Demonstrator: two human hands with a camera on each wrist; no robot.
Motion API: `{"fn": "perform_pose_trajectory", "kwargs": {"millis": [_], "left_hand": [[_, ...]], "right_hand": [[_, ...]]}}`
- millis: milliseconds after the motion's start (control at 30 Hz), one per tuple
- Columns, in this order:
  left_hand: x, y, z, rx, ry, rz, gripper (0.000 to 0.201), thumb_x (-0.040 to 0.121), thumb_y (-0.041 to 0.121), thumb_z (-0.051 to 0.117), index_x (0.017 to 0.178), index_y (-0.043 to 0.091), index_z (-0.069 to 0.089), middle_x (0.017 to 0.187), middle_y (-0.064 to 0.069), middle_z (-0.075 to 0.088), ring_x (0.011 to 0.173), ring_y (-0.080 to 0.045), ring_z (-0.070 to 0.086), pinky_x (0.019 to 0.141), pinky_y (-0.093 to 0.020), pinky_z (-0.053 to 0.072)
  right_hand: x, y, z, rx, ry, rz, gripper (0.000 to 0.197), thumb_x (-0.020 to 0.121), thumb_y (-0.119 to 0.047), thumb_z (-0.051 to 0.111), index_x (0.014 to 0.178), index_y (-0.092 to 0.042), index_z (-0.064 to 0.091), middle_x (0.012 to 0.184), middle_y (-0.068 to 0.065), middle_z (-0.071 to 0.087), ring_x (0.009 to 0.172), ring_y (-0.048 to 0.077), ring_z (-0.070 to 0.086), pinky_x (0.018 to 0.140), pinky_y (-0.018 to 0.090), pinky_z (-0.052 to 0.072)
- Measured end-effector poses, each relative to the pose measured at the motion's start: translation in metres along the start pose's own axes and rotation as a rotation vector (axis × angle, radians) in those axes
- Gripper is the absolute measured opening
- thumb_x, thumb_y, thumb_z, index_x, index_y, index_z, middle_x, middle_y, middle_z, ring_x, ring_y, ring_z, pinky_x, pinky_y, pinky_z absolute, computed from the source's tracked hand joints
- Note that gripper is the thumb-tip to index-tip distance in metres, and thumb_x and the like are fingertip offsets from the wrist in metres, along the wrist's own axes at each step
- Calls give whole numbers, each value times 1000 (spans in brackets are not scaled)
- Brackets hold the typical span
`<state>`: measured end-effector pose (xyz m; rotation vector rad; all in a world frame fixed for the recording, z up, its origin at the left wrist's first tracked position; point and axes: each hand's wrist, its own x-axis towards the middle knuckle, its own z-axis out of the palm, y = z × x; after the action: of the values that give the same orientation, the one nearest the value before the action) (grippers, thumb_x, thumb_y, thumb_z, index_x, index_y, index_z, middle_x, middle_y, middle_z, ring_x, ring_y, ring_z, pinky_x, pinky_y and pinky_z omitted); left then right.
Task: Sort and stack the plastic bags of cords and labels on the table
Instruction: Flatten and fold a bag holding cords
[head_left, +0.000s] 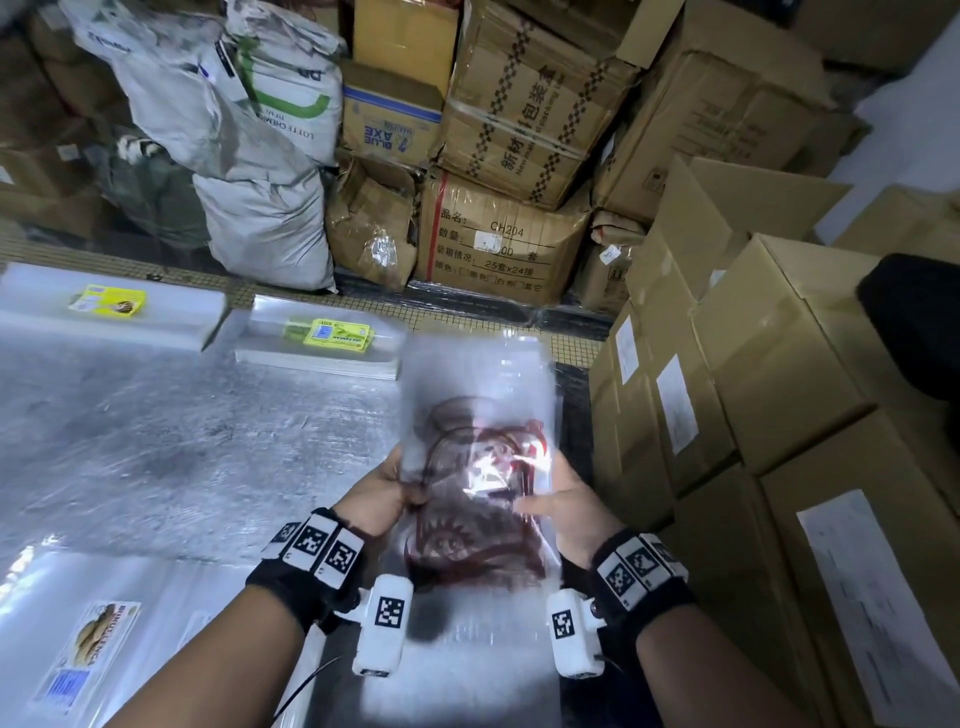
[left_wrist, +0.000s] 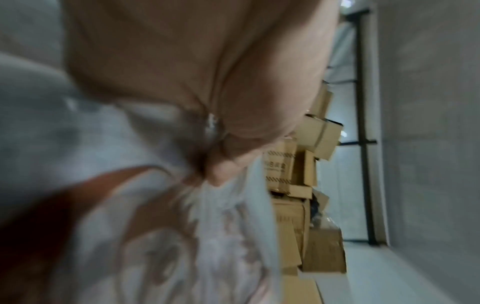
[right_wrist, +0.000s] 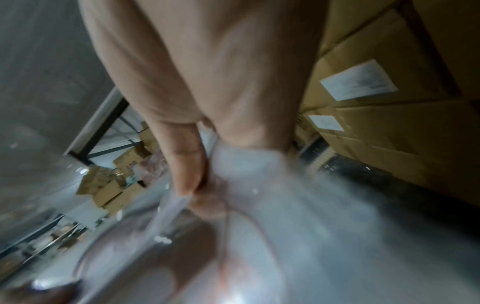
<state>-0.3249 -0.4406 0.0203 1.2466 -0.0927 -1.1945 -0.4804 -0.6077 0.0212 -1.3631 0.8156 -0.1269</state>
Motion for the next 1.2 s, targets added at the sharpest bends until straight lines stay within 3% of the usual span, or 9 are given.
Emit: {"fn": "perform_pose_trajectory", "kwargs": {"millis": [100, 300, 467, 733, 867, 967, 1067, 1133, 1200], "left_hand": [[-1, 14, 9, 76, -14, 196, 45, 84, -24, 45, 108, 12, 60, 88, -7, 74, 86, -28, 67, 69, -35, 58], [1, 25, 24, 140, -67, 315, 64, 87, -26, 34, 129, 20, 52, 123, 7, 66, 100, -8, 66, 70, -19, 53], [4, 18, 2, 87, 3, 107, 26, 81, -21, 50, 88, -1, 65, 92, -25, 66, 81, -32, 65, 77, -39, 55], [2, -26, -32, 222, 64, -257, 60, 62, 5, 77, 117, -12, 59, 105, -31, 68, 99, -43, 64, 104, -60, 41], [-8, -28, -30, 244, 40, -297, 30, 89, -1, 59, 117, -13, 59, 79, -20, 71, 57, -23, 69, 58, -27, 59], [-17, -22, -24, 206, -95, -303, 40, 87, 4, 63, 125, -7, 57, 104, -25, 70, 89, -34, 72, 84, -40, 57], [-31, -9, -22, 210, -217, -328, 32, 62, 25, 89, 72, -1, 72, 47, -14, 61, 36, -17, 58, 39, -20, 43], [-37, -7, -23, 169, -260, -336, 59, 34, 28, 96, 68, -7, 63, 37, -11, 50, 28, -17, 47, 36, -18, 38], [-31, -22, -27, -28, -238, -265, 60, 41, 11, 90, 87, -14, 61, 56, -21, 59, 43, -27, 57, 47, -26, 50]], "right_hand": [[5, -9, -2, -62, 35, -147, 83, 82, 16, 54, 151, -24, 31, 154, -3, 39, 143, 12, 34, 121, 44, 28], [6, -31, 2, -171, 131, -266, 77, 89, 4, 57, 155, -18, 25, 155, -13, 31, 143, 7, 29, 122, 39, 21], [4, -36, -19, -26, -149, 18, 63, 87, 17, 56, 137, -20, 44, 137, 4, 57, 126, 21, 55, 105, 35, 44], [-8, 31, -23, 109, -271, 239, 114, 59, -10, 87, 154, -35, 28, 152, 3, 46, 138, 26, 45, 118, 52, 30], [-15, 50, -23, 94, -246, 224, 120, 50, -2, 80, 154, -33, 30, 153, -3, 44, 138, 19, 46, 120, 47, 26], [-21, 48, -21, 61, -230, 214, 114, 57, 2, 74, 155, -34, 28, 158, -11, 34, 143, 12, 34, 122, 40, 20], [-28, 41, -18, 21, -161, 223, 106, 66, 10, 62, 156, -29, 22, 156, -14, 27, 144, 9, 27, 119, 31, 21], [-31, 40, -15, 56, -137, 230, 113, 61, 6, 63, 159, -23, 14, 163, -7, 18, 148, 14, 22, 121, 33, 21], [-32, 37, -12, 87, -101, 227, 103, 72, 12, 56, 159, -20, 11, 163, -2, 18, 148, 17, 25, 119, 31, 24]]}}
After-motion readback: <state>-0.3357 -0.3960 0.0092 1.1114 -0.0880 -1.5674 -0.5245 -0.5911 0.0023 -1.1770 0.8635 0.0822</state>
